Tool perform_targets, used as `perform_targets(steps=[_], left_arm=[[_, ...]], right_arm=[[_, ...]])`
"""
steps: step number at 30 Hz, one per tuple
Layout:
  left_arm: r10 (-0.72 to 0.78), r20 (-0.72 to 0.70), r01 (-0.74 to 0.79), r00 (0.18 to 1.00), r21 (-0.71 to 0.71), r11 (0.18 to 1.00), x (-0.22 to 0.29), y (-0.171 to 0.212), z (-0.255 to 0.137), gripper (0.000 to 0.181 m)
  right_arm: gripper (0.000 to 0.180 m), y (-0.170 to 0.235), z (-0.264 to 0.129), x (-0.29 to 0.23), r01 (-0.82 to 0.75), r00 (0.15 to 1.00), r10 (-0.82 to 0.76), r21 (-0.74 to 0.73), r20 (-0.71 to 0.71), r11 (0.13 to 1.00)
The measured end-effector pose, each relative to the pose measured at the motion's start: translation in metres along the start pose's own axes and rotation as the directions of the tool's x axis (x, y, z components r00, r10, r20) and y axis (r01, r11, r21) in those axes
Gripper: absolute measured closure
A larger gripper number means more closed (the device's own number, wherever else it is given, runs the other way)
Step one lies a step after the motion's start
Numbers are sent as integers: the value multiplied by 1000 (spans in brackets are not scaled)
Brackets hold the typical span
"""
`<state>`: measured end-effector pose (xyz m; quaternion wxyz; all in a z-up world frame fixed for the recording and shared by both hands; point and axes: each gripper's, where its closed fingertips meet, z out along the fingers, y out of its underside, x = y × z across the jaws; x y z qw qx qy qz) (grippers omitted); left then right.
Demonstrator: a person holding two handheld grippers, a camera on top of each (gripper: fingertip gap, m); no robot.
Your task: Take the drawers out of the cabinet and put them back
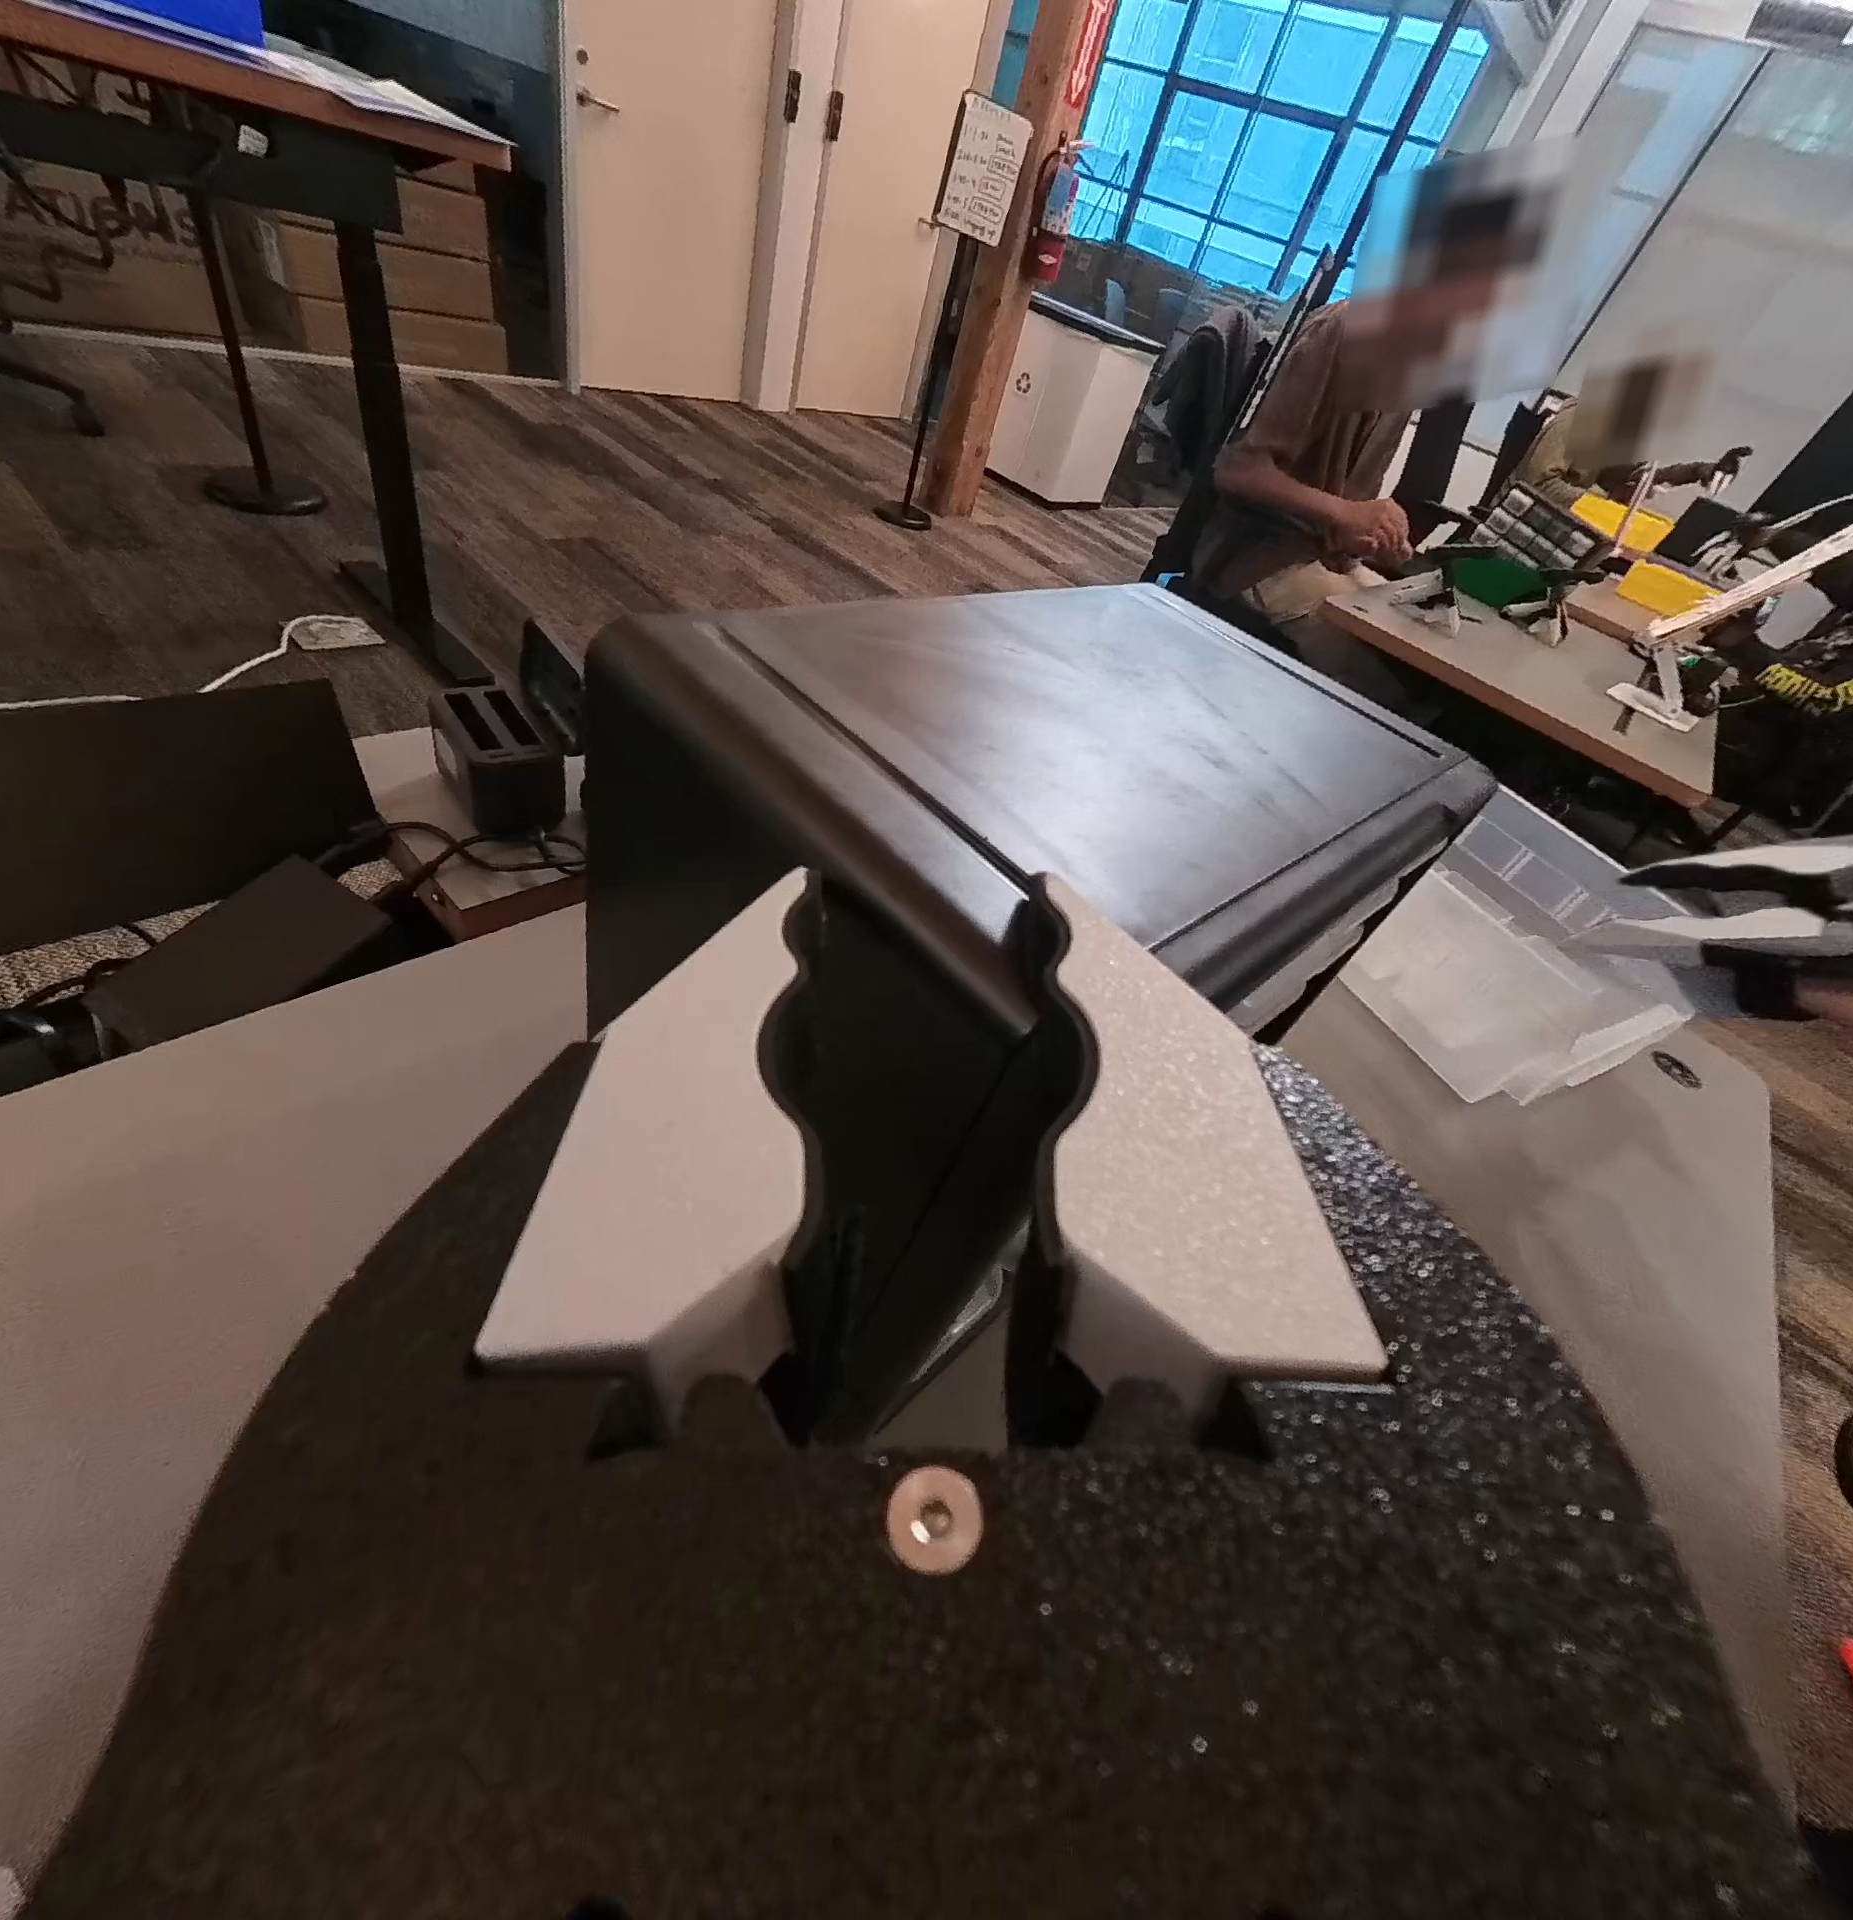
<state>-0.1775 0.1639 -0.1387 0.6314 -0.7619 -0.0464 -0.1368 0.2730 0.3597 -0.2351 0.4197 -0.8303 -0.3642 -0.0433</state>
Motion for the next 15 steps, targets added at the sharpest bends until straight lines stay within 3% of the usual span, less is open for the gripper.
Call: perform_targets(steps=[7, 11, 15], left_arm=[[44, 152, -46, 987, 9, 999, -10, -8, -17, 130], [23, 263, -61, 965, 136, 989, -1, -27, -51, 122], [96, 351, -137, 932, 94, 986, 22, -16, -77, 95]], right_arm=[[117, -10, -24, 22, -28, 996, 36, 104, -79, 994], [117, -8, -28, 45, -84, 988, 105, 174, -115, 981], [116, 7, -21, 74, -209, 961, 241, 219, -134, 953]])
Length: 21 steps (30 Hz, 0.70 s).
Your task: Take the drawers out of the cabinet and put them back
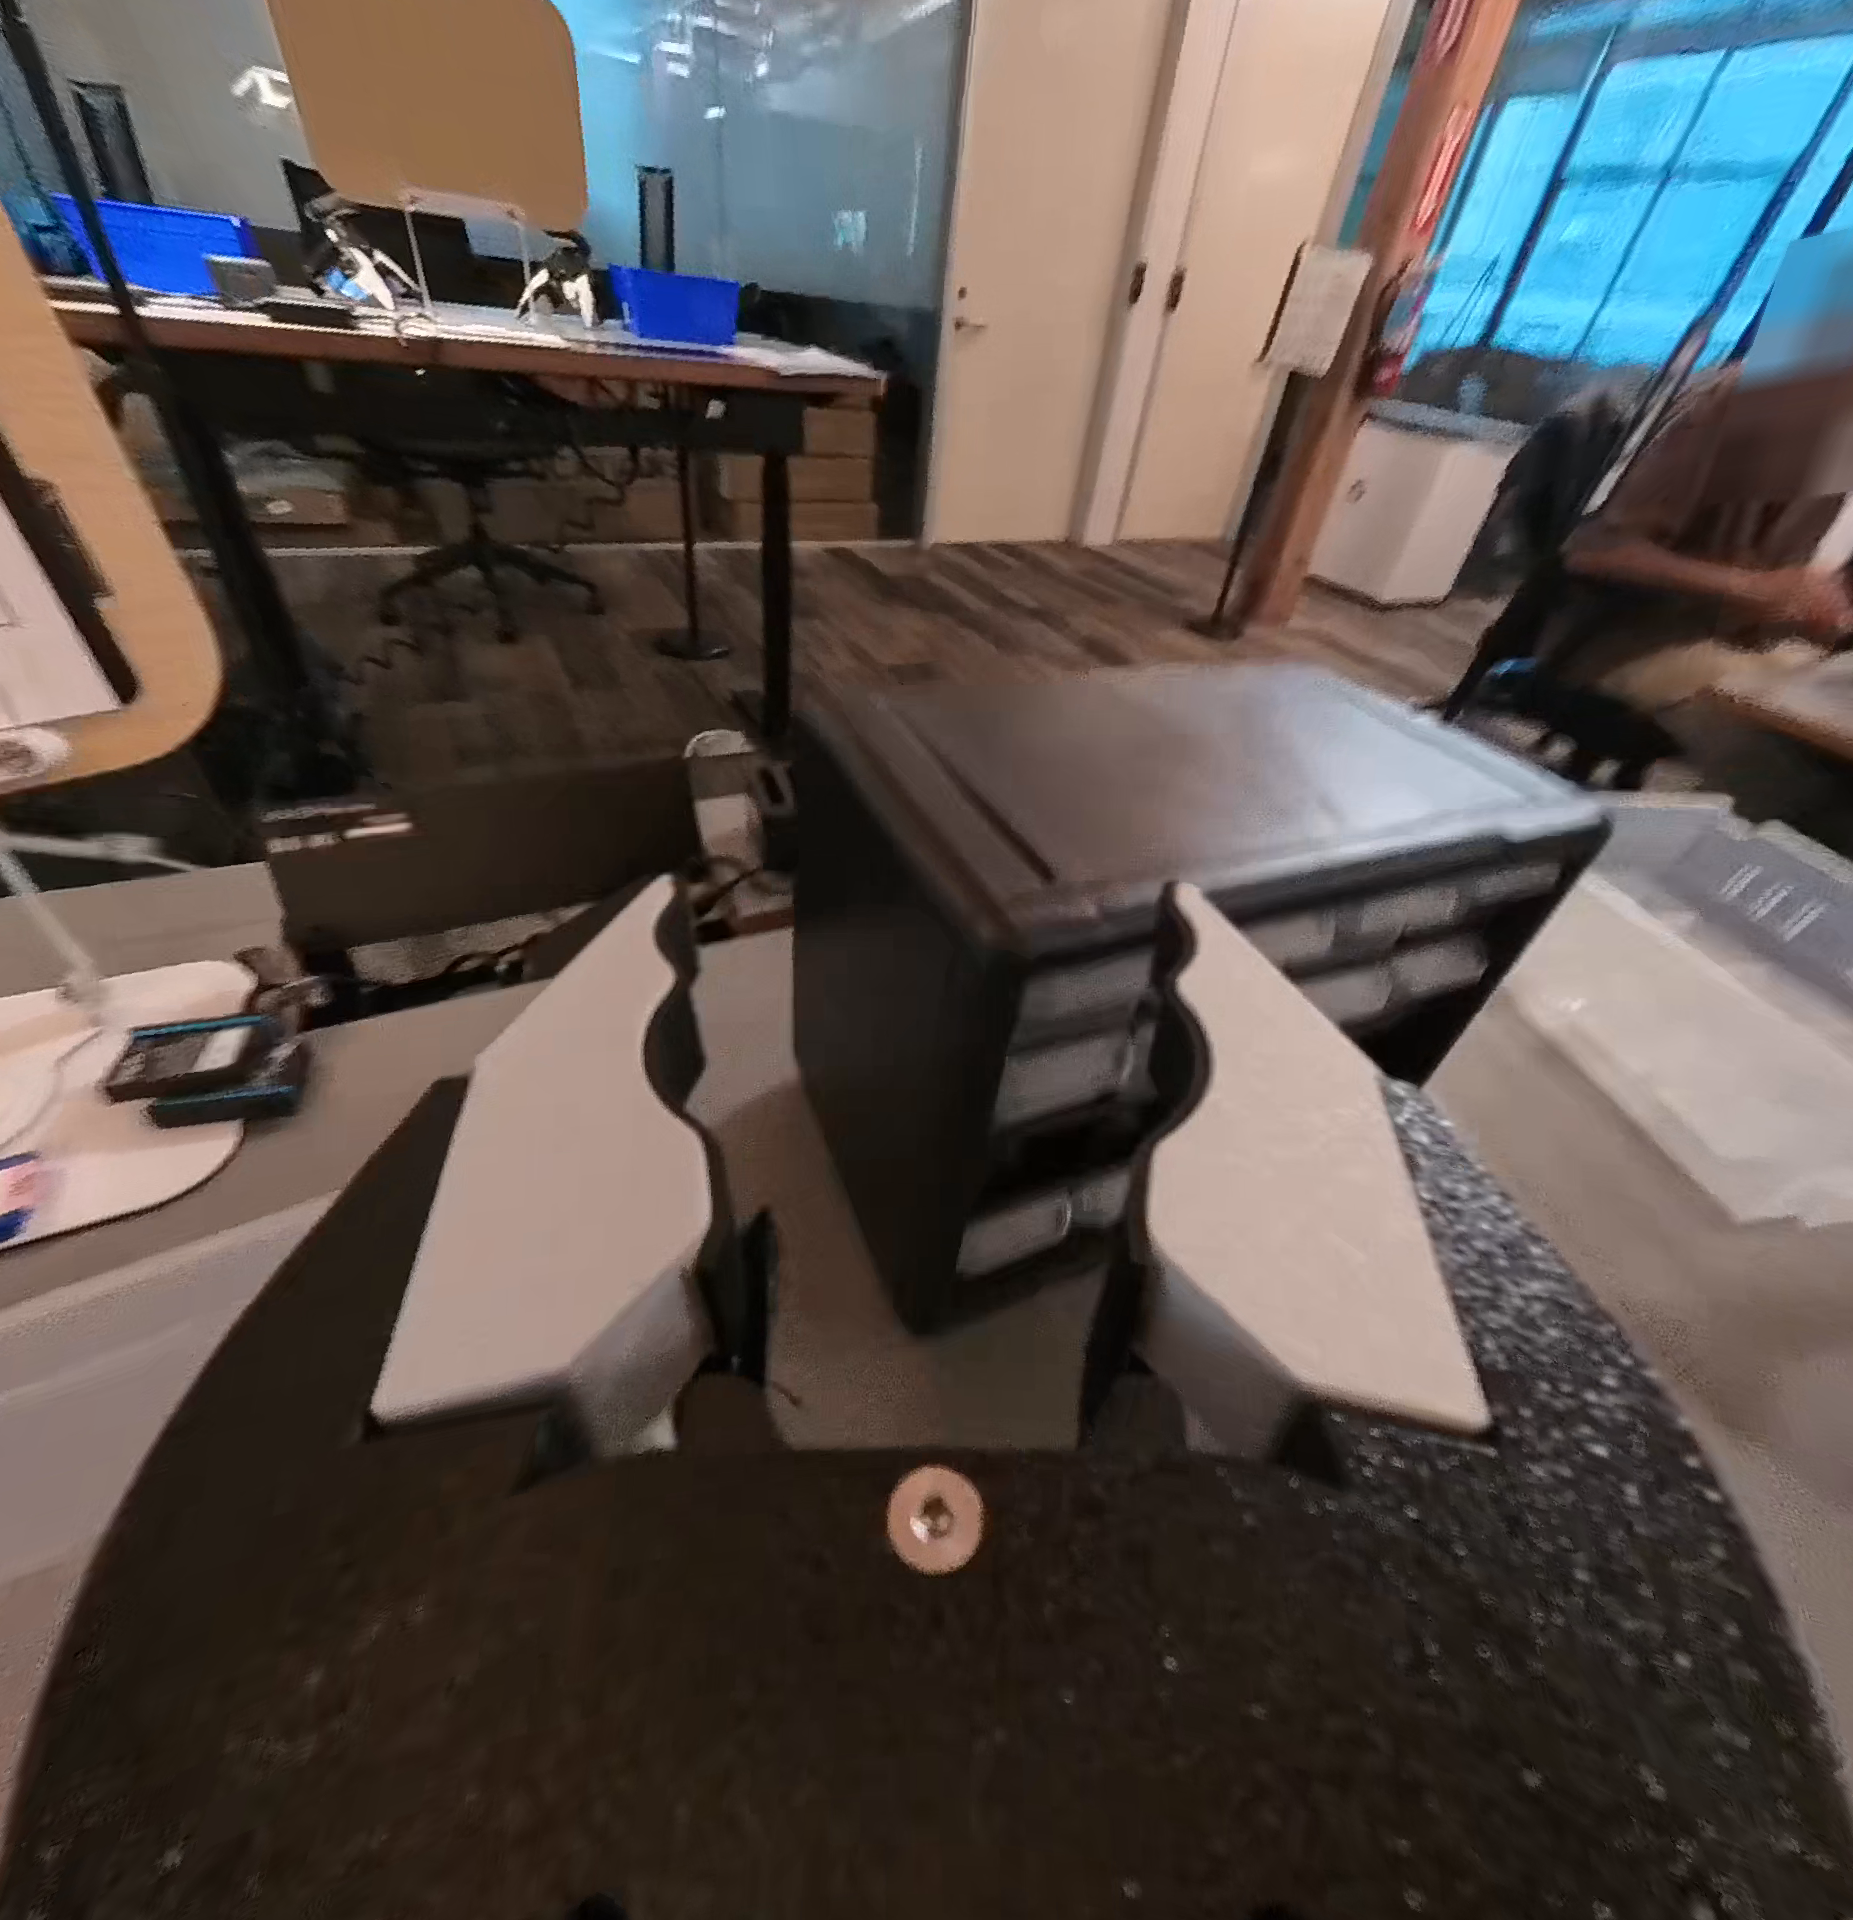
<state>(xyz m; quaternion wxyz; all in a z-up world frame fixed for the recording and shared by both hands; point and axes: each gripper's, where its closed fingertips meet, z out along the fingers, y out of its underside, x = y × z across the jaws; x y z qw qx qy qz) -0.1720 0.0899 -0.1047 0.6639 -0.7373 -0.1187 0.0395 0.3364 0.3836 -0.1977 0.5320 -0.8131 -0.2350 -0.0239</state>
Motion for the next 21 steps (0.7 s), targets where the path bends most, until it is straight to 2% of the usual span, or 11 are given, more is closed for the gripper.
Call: perform_targets(steps=[2, 5, 8, 10, 12, 14, 16, 18, 21], left_arm=[[87, 69, -82, 994, -75, 994, -1, 21, -19, 80], [186, 194, -151, 963, -182, 972, -20, 59, -58, 80], [220, 314, -154, 924, -221, 963, -43, 92, -99, 76], [251, 391, -133, 886, -305, 943, -61, 120, -126, 71], [295, 425, -91, 856, -437, 895, -77, 152, -152, 63], [262, 394, 3, 881, -558, 830, -80, 186, -172, 53], [173, 359, 68, 917, -568, 820, -74, 202, -178, 49], [178, 366, 61, 914, -555, 830, -78, 206, -182, 51], [208, 380, 39, 901, -548, 835, -85, 212, -181, 62]], right_arm=[[113, 13, 3, 24, -69, 996, 70, 10, -52, 998], [104, 44, 13, 55, -155, 984, 153, -10, -94, 988], [100, 78, 29, 64, -231, 973, 229, -94, -31, 968], [100, 95, 40, 57, -278, 957, 288, -155, 46, 948], [111, 108, 47, 51, -289, 947, 311, -206, 83, 935], [127, 114, 52, 49, -292, 942, 320, -222, 102, 930], [148, 115, 55, 46, -303, 933, 337, -234, 123, 924], [174, 113, 55, 40, -306, 921, 349, -232, 175, 923], [176, 112, 52, 35, -270, 920, 319, -221, 227, 937]])
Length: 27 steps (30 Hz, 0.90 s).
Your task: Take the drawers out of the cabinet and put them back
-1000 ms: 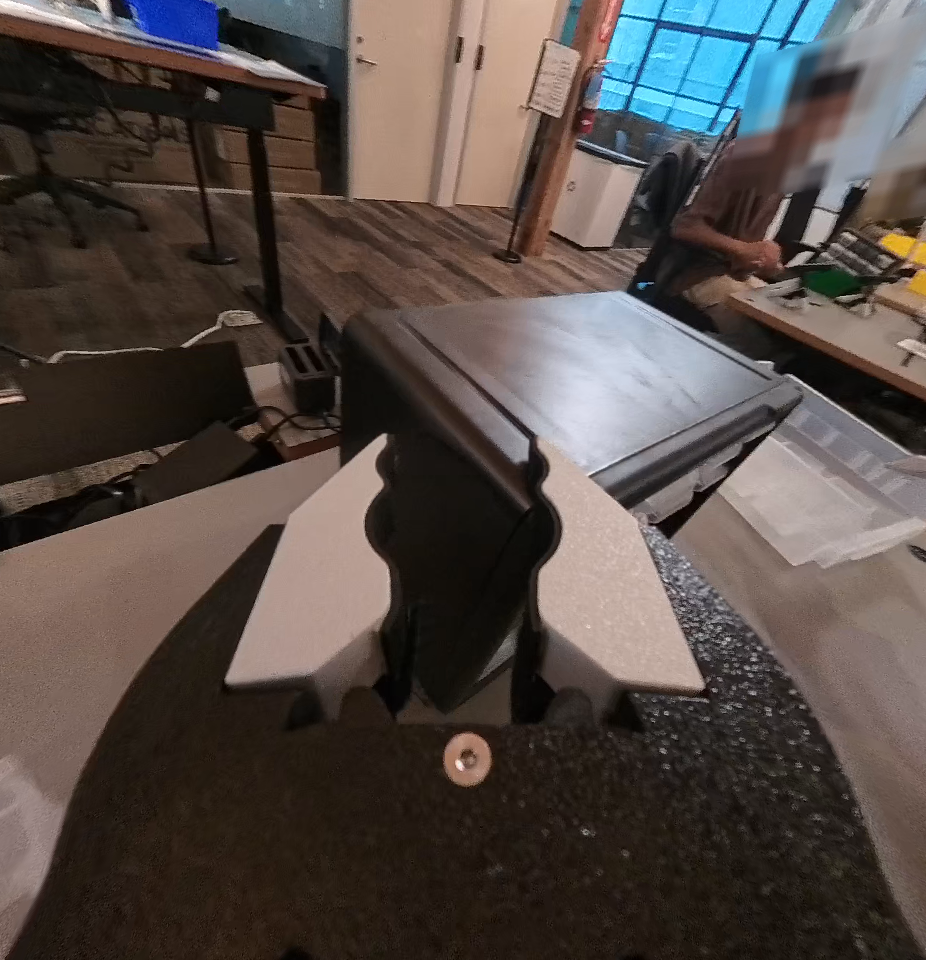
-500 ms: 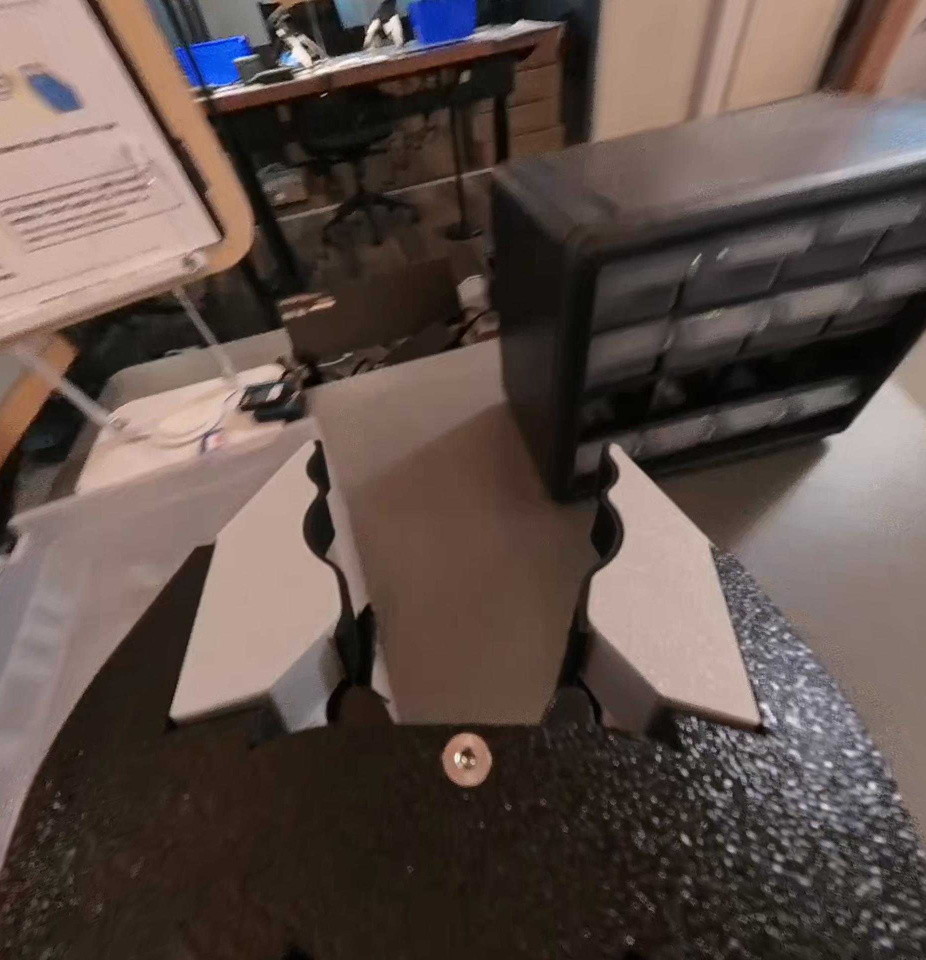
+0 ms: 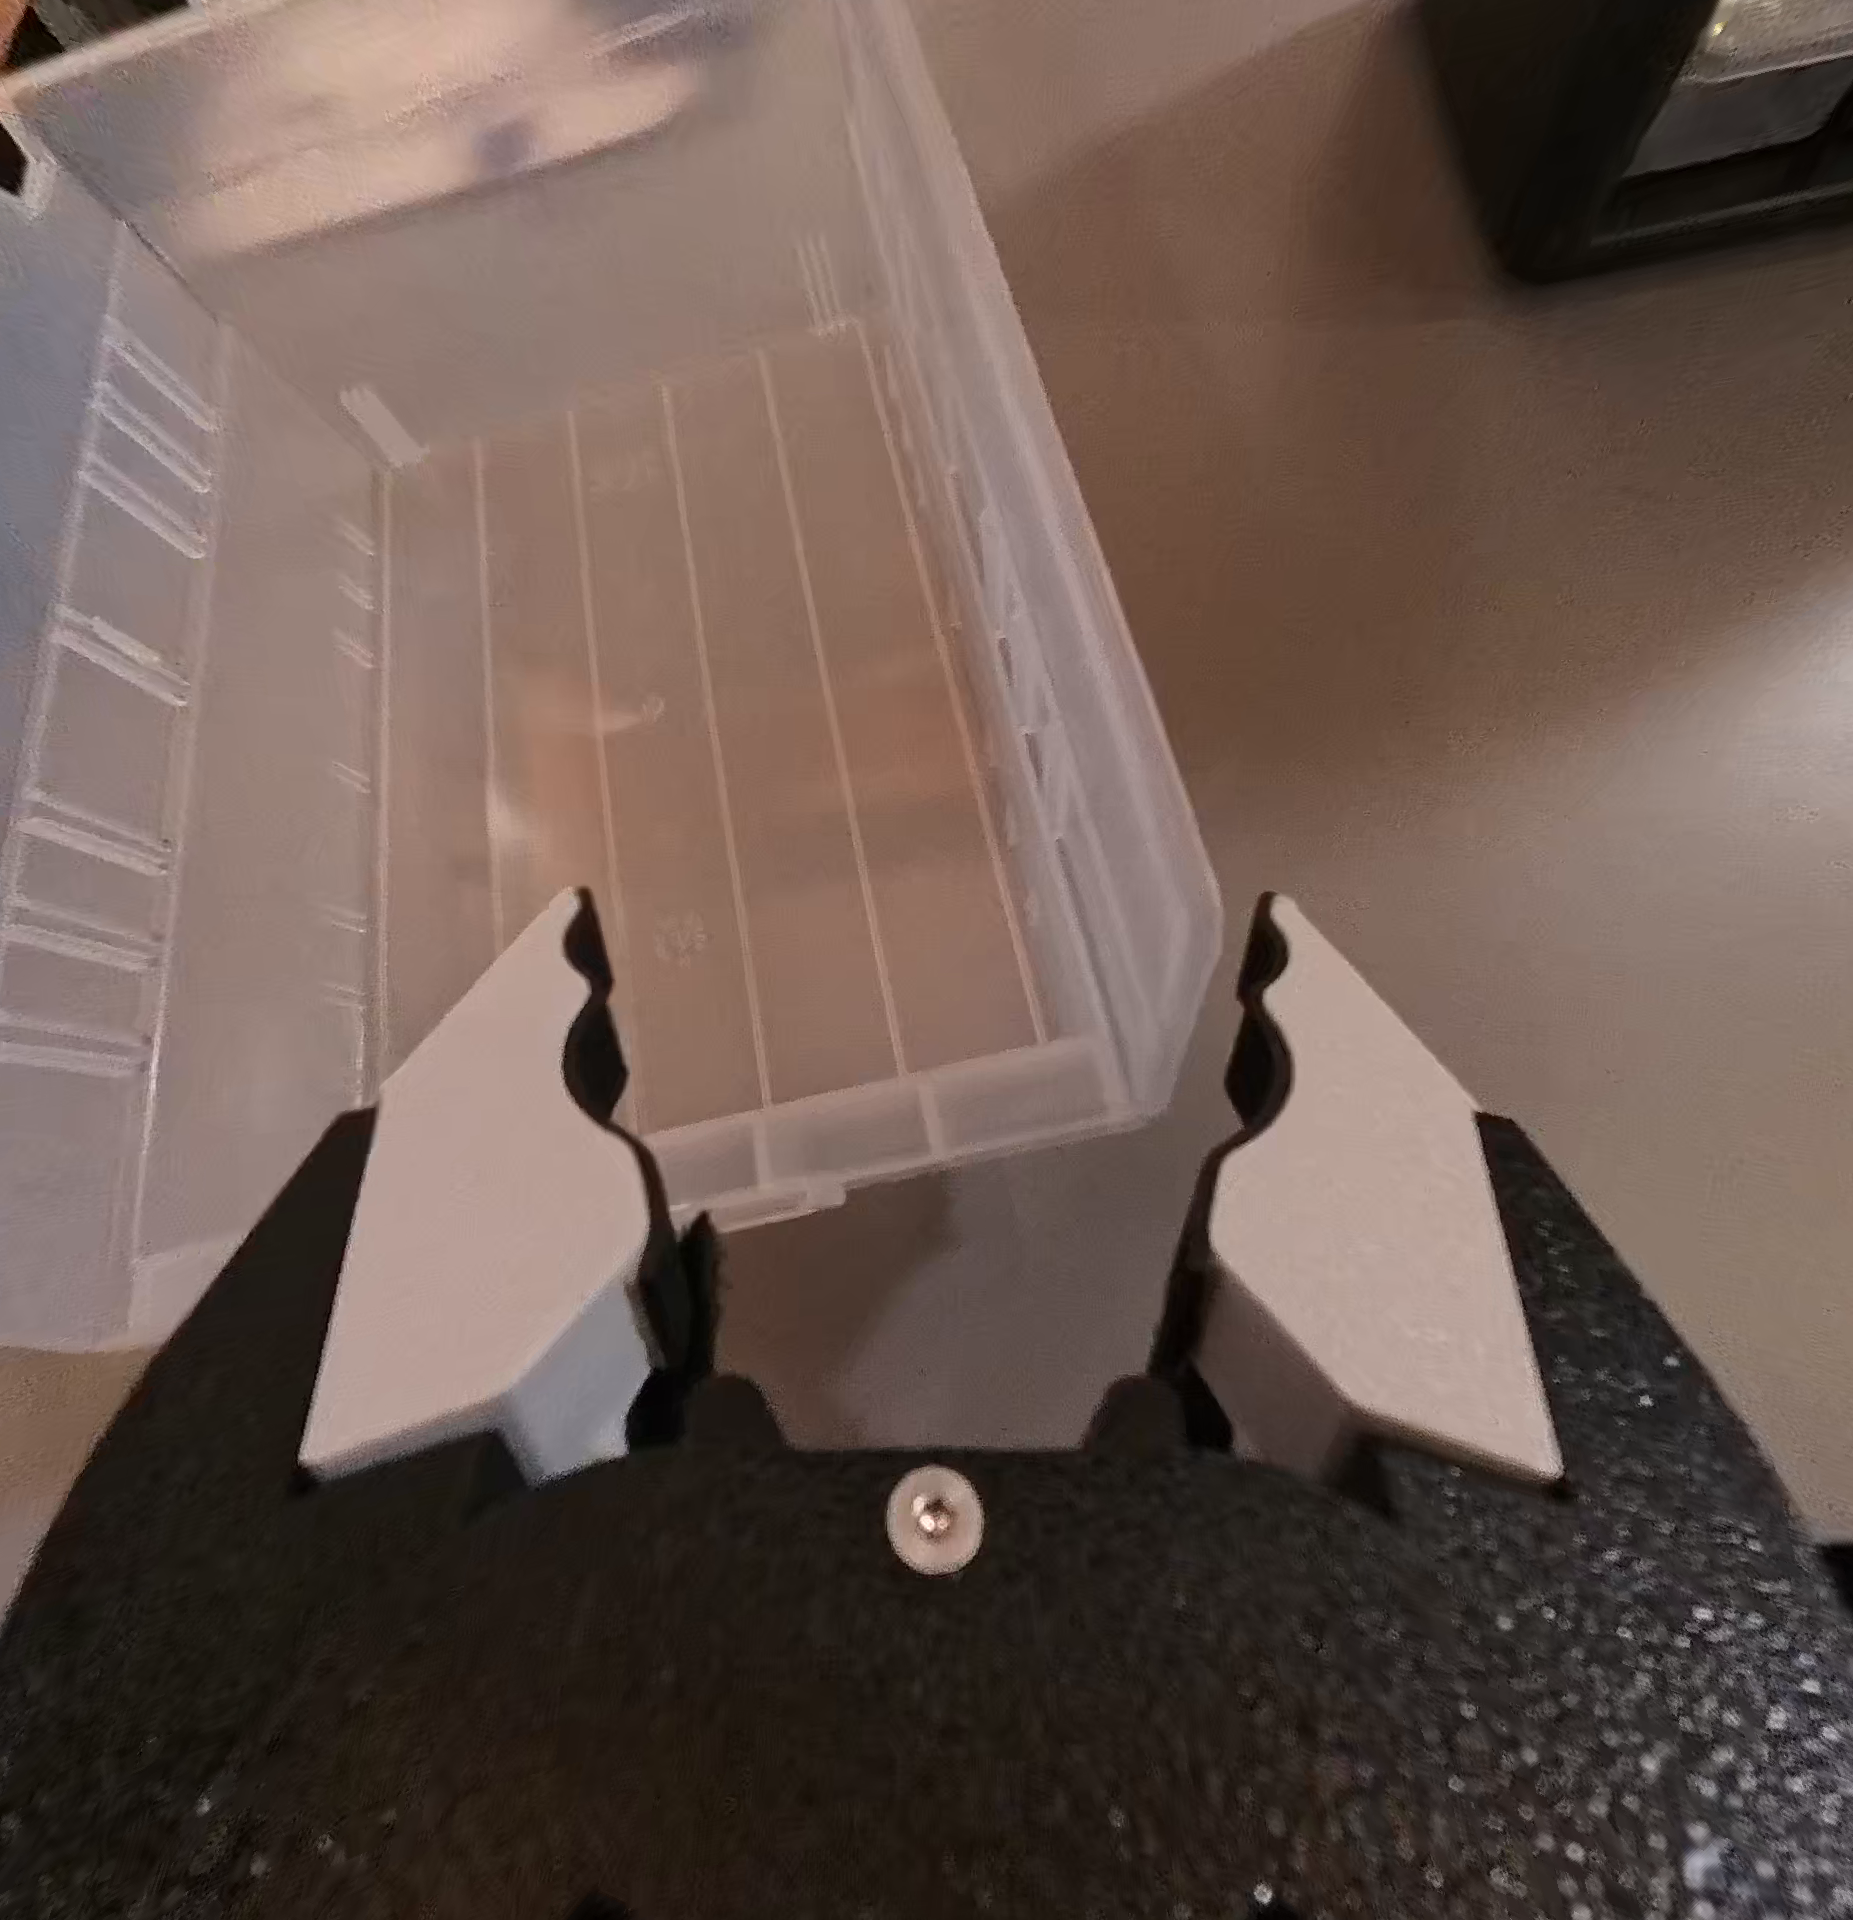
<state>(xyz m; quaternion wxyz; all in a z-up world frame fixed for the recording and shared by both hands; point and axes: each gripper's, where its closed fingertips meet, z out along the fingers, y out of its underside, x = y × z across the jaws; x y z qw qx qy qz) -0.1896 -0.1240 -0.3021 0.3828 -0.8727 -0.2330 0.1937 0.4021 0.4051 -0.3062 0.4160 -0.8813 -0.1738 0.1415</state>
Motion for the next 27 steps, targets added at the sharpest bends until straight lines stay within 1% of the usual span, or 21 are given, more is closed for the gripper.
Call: perform_targets(steps=[3, 4, 5, 7, 9, 11, 13, 16, 20, 24, 27], left_arm=[[-22, -23, 22, 1000, 9, 1000, 3, 2, 10, 77], [-19, -8, 19, 1000, 12, 1000, 0, 2, 12, 75], [-16, -4, 16, 1000, 17, 1000, 0, 0, 12, 79], [-17, 4, 17, 1000, 26, 1000, 1, -2, 12, 93], [-3, 27, 2, 1000, 29, 1000, 2, -3, 13, 107], [14, 61, -15, 998, 26, 1000, 0, -3, 14, 116], [35, 94, -38, 995, 33, 999, -2, -4, 15, 131], [84, 152, -91, 985, 41, 995, -2, -7, 16, 155], [159, 223, -171, 962, 39, 984, 1, -9, 18, 175], [160, 210, -173, 965, 46, 984, 1, -9, 17, 177], [158, 205, -178, 966, 82, 981, 1, -9, 9, 178]], right_arm=[[176, 4, -4, -2, 73, 996, -72, -19, 49, 997], [176, 6, -6, -1, 113, 991, -110, -30, 73, 993], [176, 7, -8, 0, 147, 985, -142, -42, 103, 988], [176, 10, -12, 5, 207, 962, -191, -65, 193, 976], [175, 12, -16, 11, 288, 919, -251, -83, 304, 954], [175, 13, -19, 16, 391, 848, -327, -74, 416, 918], [176, 13, -20, 17, 487, 754, -399, -37, 521, 873], [177, 15, -18, 2, 537, 639, -395, -15, 661, 844], [177, 21, -18, -38, 613, 480, -407, 35, 777, 789], [177, 25, -16, -85, 668, 348, -411, 85, 842, 739], [177, 29, -14, -121, 696, 279, -410, 111, 869, 709]])
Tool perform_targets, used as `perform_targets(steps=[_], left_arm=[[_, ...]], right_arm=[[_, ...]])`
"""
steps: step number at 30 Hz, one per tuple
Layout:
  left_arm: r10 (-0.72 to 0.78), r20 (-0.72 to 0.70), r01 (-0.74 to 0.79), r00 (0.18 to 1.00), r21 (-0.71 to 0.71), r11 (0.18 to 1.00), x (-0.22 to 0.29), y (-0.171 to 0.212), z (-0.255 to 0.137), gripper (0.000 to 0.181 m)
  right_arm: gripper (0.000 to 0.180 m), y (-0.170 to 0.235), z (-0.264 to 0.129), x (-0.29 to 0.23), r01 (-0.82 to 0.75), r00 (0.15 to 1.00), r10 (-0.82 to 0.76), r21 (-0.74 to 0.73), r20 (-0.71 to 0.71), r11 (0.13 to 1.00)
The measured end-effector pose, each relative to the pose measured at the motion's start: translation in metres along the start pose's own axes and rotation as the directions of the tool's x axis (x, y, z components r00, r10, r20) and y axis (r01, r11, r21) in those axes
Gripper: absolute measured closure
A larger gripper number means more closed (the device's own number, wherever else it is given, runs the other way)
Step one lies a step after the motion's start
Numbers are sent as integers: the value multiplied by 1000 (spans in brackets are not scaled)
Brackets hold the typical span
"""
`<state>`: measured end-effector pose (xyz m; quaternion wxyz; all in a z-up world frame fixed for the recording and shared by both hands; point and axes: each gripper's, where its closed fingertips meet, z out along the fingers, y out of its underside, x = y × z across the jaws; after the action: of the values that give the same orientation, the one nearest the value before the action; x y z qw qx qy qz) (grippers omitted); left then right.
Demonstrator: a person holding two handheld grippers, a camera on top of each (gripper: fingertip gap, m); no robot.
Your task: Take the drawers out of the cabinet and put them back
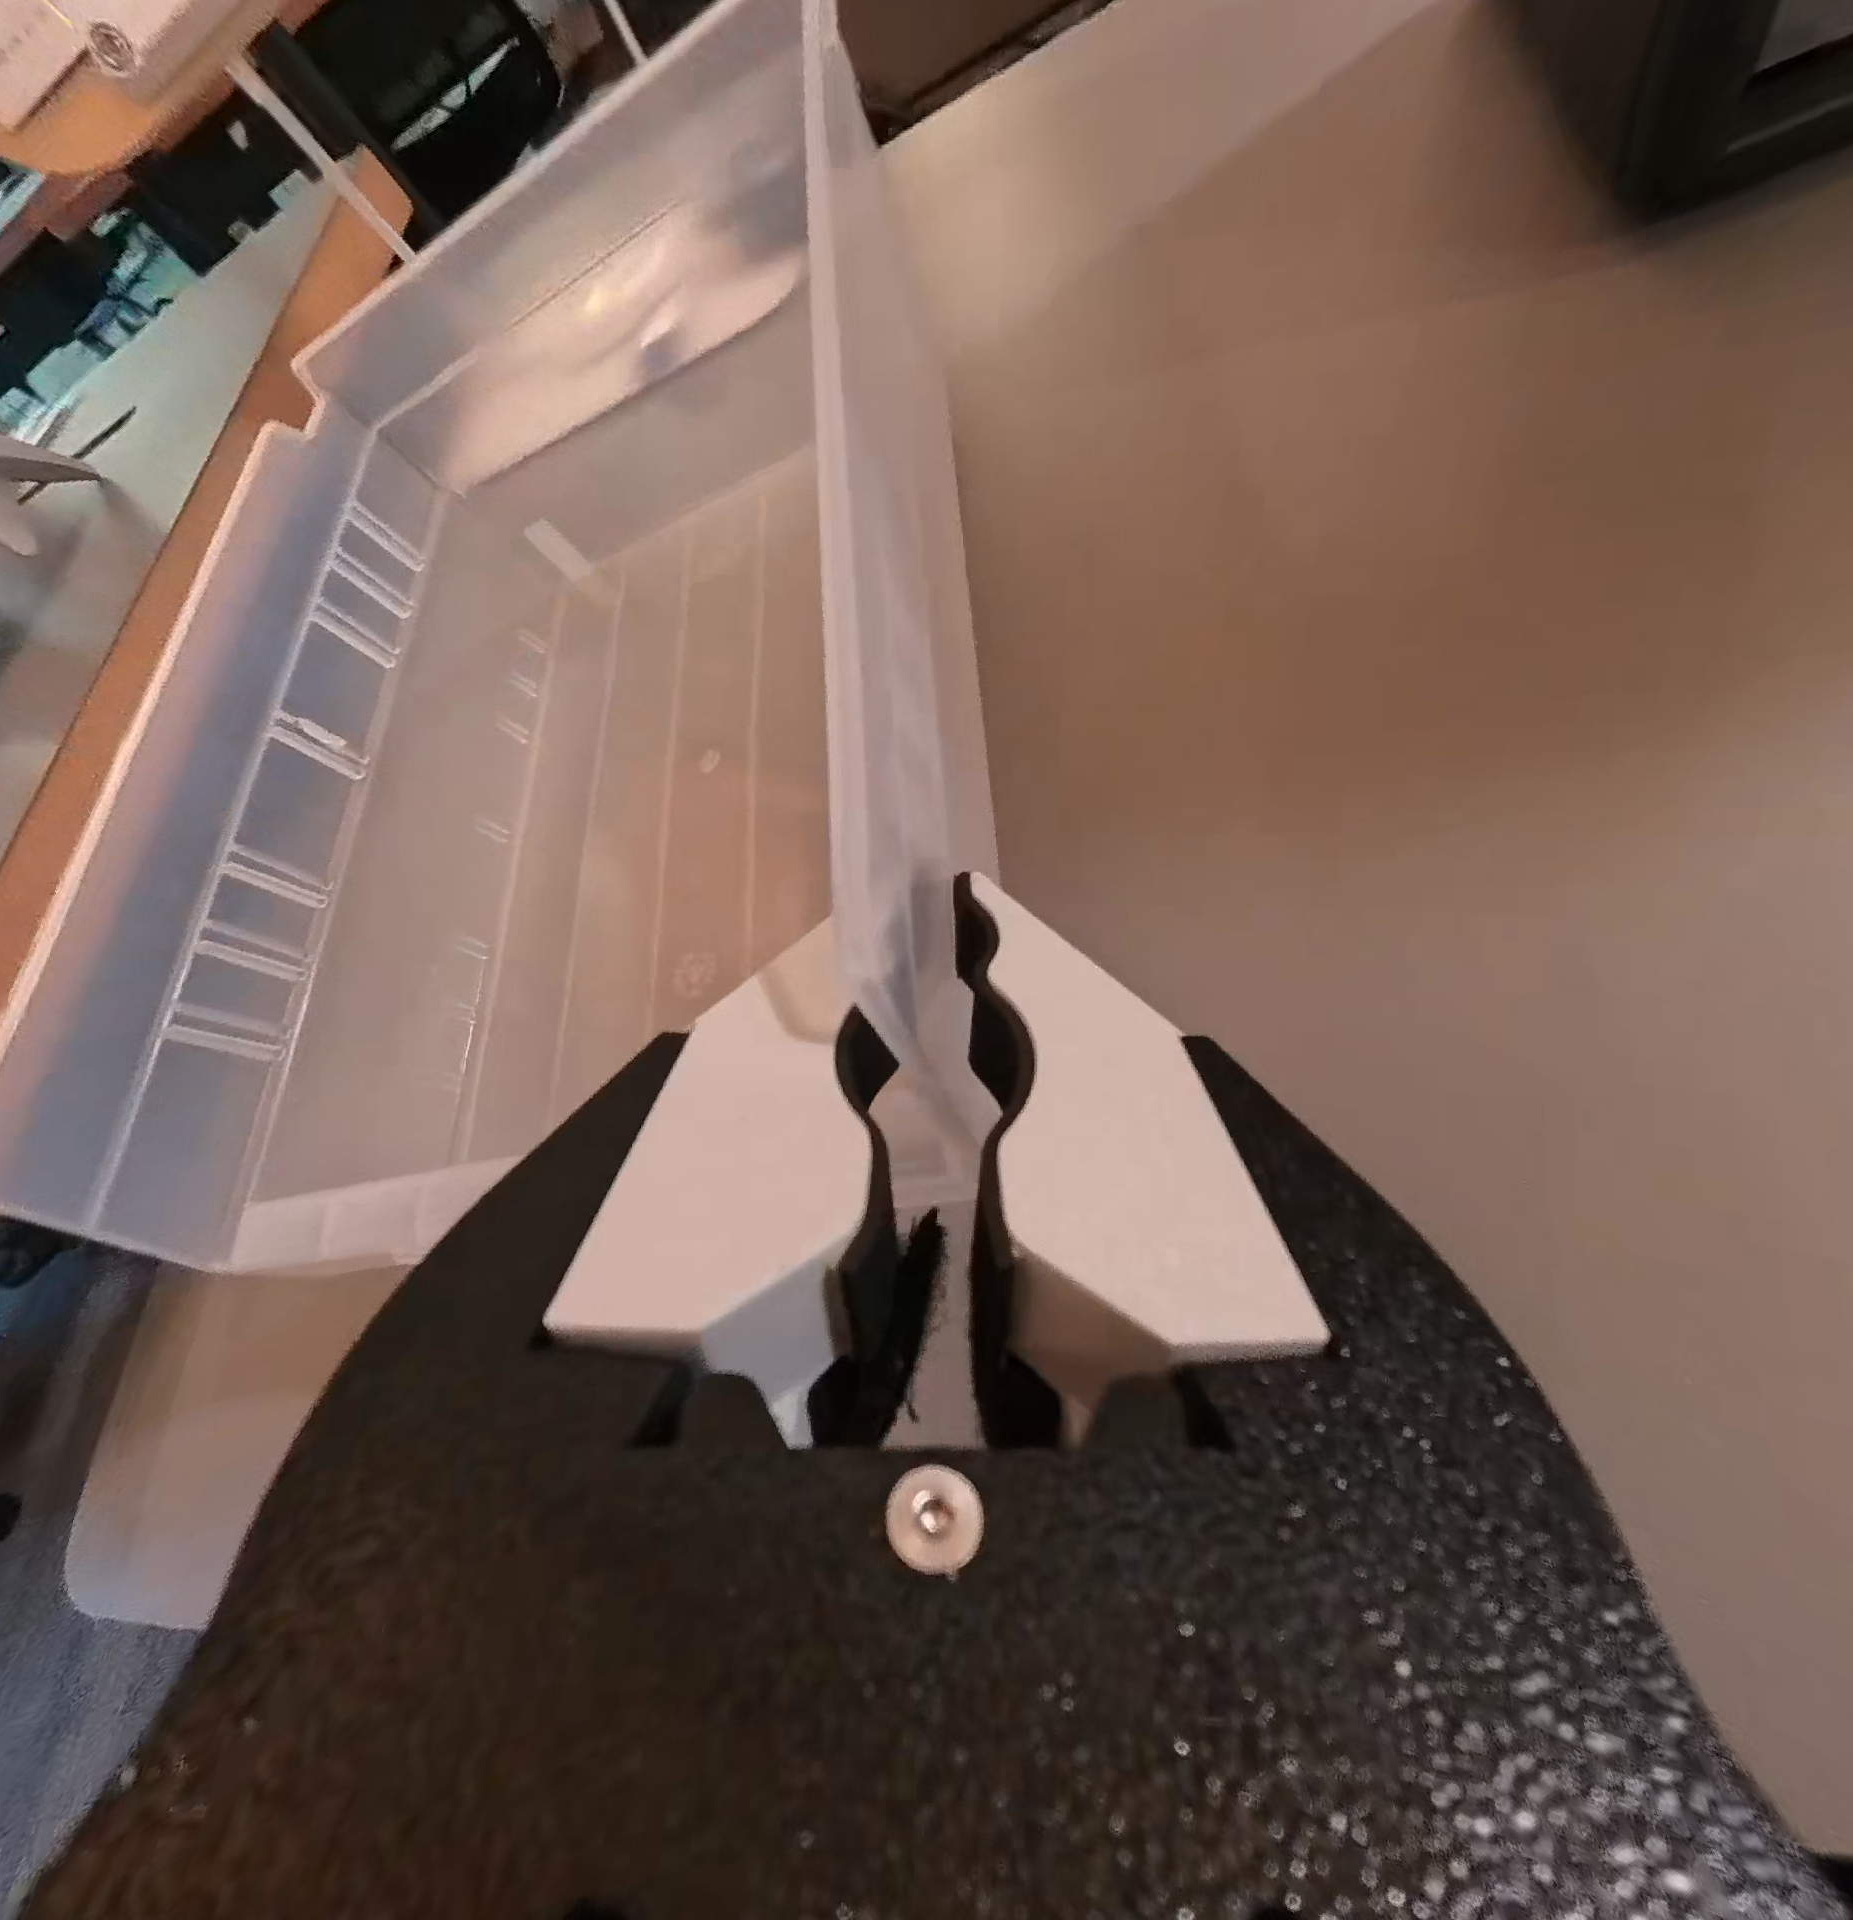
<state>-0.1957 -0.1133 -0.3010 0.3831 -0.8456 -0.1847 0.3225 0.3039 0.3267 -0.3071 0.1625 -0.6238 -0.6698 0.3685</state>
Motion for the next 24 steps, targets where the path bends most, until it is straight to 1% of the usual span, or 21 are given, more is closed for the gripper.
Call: perform_targets(steps=[4, 6, 10, 12, 14, 18, 24], left_arm=[[-48, -36, 50, 998, 69, 996, -3, -7, -22, 178], [-45, -41, 49, 998, 94, 994, -7, -11, -35, 178], [-11, -40, 18, 999, 180, 984, -24, -23, -64, 177], [-25, -62, 40, 998, 247, 968, -34, -33, -82, 177], [-28, -70, 48, 997, 296, 954, -45, -42, -97, 177], [16, -18, -9, 1000, 343, 939, -69, -49, -119, 177], [9, 36, -23, 999, 406, 914, -97, -57, -143, 177]], right_arm=[[177, -33, 39, -19, 32, 998, -31, -26, 51, 999], [177, -50, 61, -31, 40, 997, -38, -35, 62, 999], [176, -82, 103, -61, 32, 999, -30, -47, 24, 998], [176, -100, 128, -81, 36, 999, -35, -41, 26, 999], [176, -120, 157, -99, 43, 999, -43, -30, 25, 999], [176, -169, 218, -133, 54, 998, -54, -19, 10, 998], [176, -248, 313, -168, 14, 999, -12, 51, -35, 999]])
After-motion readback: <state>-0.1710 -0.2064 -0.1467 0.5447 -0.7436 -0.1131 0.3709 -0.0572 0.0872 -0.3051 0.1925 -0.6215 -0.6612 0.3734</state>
